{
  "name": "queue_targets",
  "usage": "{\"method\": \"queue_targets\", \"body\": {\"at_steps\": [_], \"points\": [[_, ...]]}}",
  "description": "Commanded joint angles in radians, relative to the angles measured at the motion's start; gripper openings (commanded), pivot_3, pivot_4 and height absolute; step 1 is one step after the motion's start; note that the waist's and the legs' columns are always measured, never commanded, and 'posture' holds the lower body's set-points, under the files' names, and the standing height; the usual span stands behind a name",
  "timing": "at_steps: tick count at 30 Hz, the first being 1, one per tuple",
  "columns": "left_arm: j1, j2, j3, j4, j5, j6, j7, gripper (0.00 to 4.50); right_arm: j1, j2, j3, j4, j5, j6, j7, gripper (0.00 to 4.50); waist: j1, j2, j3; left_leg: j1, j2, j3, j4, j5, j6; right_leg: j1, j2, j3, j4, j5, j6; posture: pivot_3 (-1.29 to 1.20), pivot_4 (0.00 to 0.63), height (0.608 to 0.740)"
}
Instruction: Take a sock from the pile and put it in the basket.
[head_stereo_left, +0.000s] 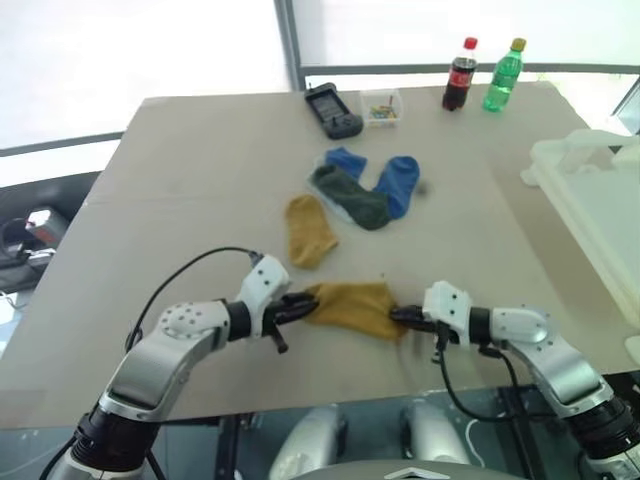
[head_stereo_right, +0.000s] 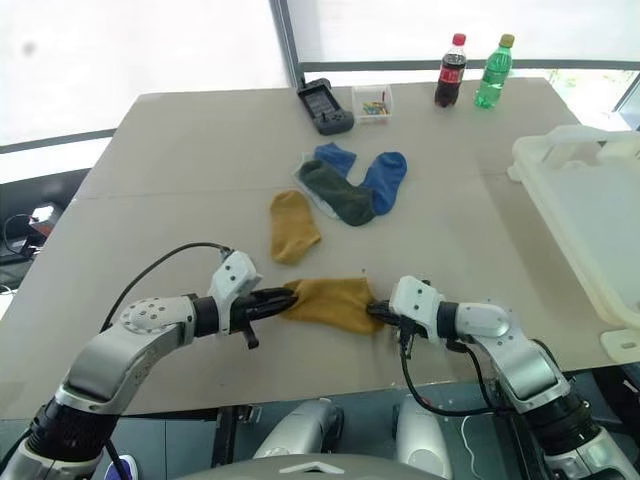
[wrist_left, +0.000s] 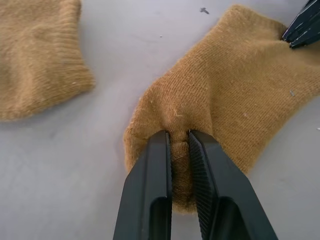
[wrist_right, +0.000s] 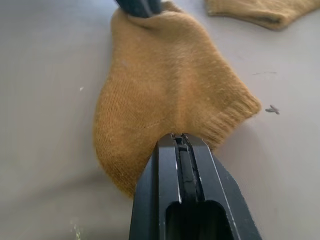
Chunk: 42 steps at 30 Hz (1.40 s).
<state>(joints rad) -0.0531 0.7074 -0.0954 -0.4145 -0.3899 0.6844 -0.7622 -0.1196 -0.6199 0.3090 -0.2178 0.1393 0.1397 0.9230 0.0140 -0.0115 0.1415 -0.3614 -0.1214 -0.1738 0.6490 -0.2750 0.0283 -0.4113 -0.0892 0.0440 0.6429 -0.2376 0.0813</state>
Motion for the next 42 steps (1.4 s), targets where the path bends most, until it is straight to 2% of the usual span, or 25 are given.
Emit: {"method": "queue_targets", "body": {"at_steps": [1, 4, 6, 7, 10, 14, 15, 16, 20, 22, 26, 29, 35, 38, 41, 42], "points": [[0.054, 0.022, 0.011, -0.056, -0.036, 0.052, -0.016, 0.7, 0.044, -0.034, -0.038, 0.028, 0.007, 0.001, 0.019, 0.0, 0.001, 0.0, 0.0, 0.0, 0.0, 0.0, 0.0, 0.0, 0.0, 0.0, 0.0, 0.0, 0.0, 0.0, 0.0, 0.0, 0.15, 0.74], [0.062, -0.014, 0.068, -0.084, -0.077, 0.066, 0.022, 0.7, 0.05, -0.032, -0.094, -0.019, 0.077, 0.046, 0.016, 0.0, 0.001, 0.0, 0.0, -0.001, 0.0, 0.0, 0.0, 0.0, 0.0, 0.0, 0.0, 0.0, -0.001, 0.0, 0.0, 0.0, 0.15, 0.74], [0.056, -0.054, 0.132, -0.094, -0.124, 0.059, 0.045, 0.64, 0.047, -0.035, -0.135, -0.067, 0.14, 0.096, 0.02, 0.54, 0.002, 0.0, 0.001, -0.001, 0.0, 0.0, 0.0, 0.0, 0.0, 0.0, 0.0, 0.0, -0.001, 0.0, 0.0, 0.0, 0.15, 0.74], [0.054, -0.065, 0.161, -0.103, -0.149, 0.061, 0.047, 1.18, 0.047, -0.039, -0.156, -0.094, 0.174, 0.126, 0.02, 0.81, 0.002, -0.001, 0.001, -0.001, 0.0, 0.0, 0.0, 0.0, 0.0, 0.0, 0.0, 0.0, -0.001, 0.0, 0.0, 0.0, 0.15, 0.74], [0.062, -0.07, 0.245, -0.15, -0.204, 0.052, 0.047, 2.27, 0.047, -0.058, -0.222, -0.168, 0.246, 0.197, 0.008, 2.19, 0.0, -0.001, 0.002, -0.002, 0.001, -0.001, 0.0, 0.0, 0.0, 0.0, 0.0, 0.0, 0.0, 0.0, 0.0, 0.0, 0.15, 0.74], [0.13, -0.056, 0.39, -0.219, -0.235, 0.024, 0.066, 4.12, 0.009, -0.065, -0.304, -0.213, 0.31, 0.269, -0.025, 4.11, -0.005, -0.001, 0.002, -0.002, 0.003, 0.0, 0.0, -0.001, -0.001, -0.001, 0.0, 0.0, -0.001, 0.0, 0.0, 0.0, 0.15, 0.74], [0.154, -0.105, 0.44, -0.219, -0.249, -0.071, 0.047, 4.12, -0.016, -0.07, -0.305, -0.204, 0.306, 0.278, -0.025, 4.11, -0.004, 0.0, 0.003, -0.002, 0.003, 0.001, 0.0, -0.001, -0.001, -0.001, 0.0, 0.001, -0.001, 0.0, 0.0, 0.0, 0.15, 0.74], [0.199, -0.105, 0.482, -0.216, -0.242, -0.14, -0.003, 4.12, -0.055, -0.071, -0.293, -0.178, 0.286, 0.271, -0.024, 4.11, -0.005, 0.0, 0.003, -0.002, 0.003, 0.001, 0.0, -0.001, -0.001, -0.001, 0.0, 0.002, -0.001, 0.0, 0.0, 0.0, 0.15, 0.74], [0.281, -0.06, 0.632, -0.184, -0.391, -0.12, -0.12, 4.12, -0.242, -0.002, -0.192, 0.012, 0.184, 0.247, -0.044, 4.11, -0.006, -0.002, 0.004, -0.002, 0.004, 0.003, 0.0, -0.002, -0.001, -0.002, 0.0, 0.002, -0.002, 0.0, -0.001, 0.0, 0.15, 0.74], [0.295, -0.044, 0.672, -0.17, -0.404, -0.131, -0.127, 4.12, -0.341, 0.06, -0.113, 0.141, 0.111, 0.205, -0.043, 4.11, -0.004, -0.002, 0.005, -0.002, 0.004, 0.002, 0.0, -0.001, -0.001, -0.001, 0.0, 0.0, -0.002, 0.001, -0.002, 0.0, 0.15, 0.74], [0.324, -0.032, 0.705, -0.168, -0.415, -0.126, -0.113, 4.12, -0.512, 0.219, -0.009, 0.412, 0.006, 0.095, -0.057, 4.11, -0.003, -0.002, 0.005, -0.002, 0.005, 0.001, 0.0, -0.001, -0.001, -0.001, 0.002, -0.001, -0.002, 0.002, -0.004, 0.0, 0.15, 0.74], [0.362, -0.036, 0.731, -0.185, -0.423, -0.124, -0.093, 4.12, -0.646, 0.371, 0.021, 0.66, -0.048, -0.001, -0.094, 4.11, -0.022, -0.003, 0.006, -0.002, 0.004, 0.002, 0.0, -0.001, -0.001, -0.002, 0.003, 0.001, -0.002, 0.002, -0.004, 0.0, 0.15, 0.74], [0.393, -0.049, 0.728, -0.199, -0.411, -0.135, -0.049, 4.12, -0.784, 0.526, 0.021, 0.972, -0.119, -0.163, -0.145, 4.11, -0.03, -0.002, 0.006, -0.003, 0.004, 0.001, -0.002, -0.001, -0.002, -0.004, 0.004, 0.0, -0.003, 0.002, -0.004, 0.0, 0.15, 0.74], [0.399, -0.06, 0.714, -0.212, -0.397, -0.149, -0.026, 4.18, -0.815, 0.568, 0.023, 1.06, -0.146, -0.219, -0.139, 3.32, -0.032, -0.002, 0.007, -0.003, 0.004, 0.001, -0.002, -0.001, -0.002, -0.004, 0.004, 0.0, -0.003, 0.002, -0.004, 0.0, 0.15, 0.74], [0.404, -0.068, 0.709, -0.219, -0.394, -0.156, -0.011, 4.18, -0.827, 0.584, 0.018, 1.109, -0.166, -0.254, -0.129, 1.89, -0.033, -0.002, 0.007, -0.002, 0.004, 0.001, -0.003, -0.001, -0.002, -0.004, 0.005, 0.001, -0.002, 0.002, -0.004, 0.0, 0.15, 0.74], [0.411, -0.071, 0.712, -0.223, -0.396, -0.158, -0.01, 4.18, -0.829, 0.59, 0.015, 1.124, -0.169, -0.254, -0.127, 1.6, -0.034, -0.002, 0.007, -0.002, 0.004, 0.001, -0.002, -0.001, -0.002, -0.004, 0.005, 0.001, -0.002, 0.002, -0.004, 0.0, 0.15, 0.74]]}}
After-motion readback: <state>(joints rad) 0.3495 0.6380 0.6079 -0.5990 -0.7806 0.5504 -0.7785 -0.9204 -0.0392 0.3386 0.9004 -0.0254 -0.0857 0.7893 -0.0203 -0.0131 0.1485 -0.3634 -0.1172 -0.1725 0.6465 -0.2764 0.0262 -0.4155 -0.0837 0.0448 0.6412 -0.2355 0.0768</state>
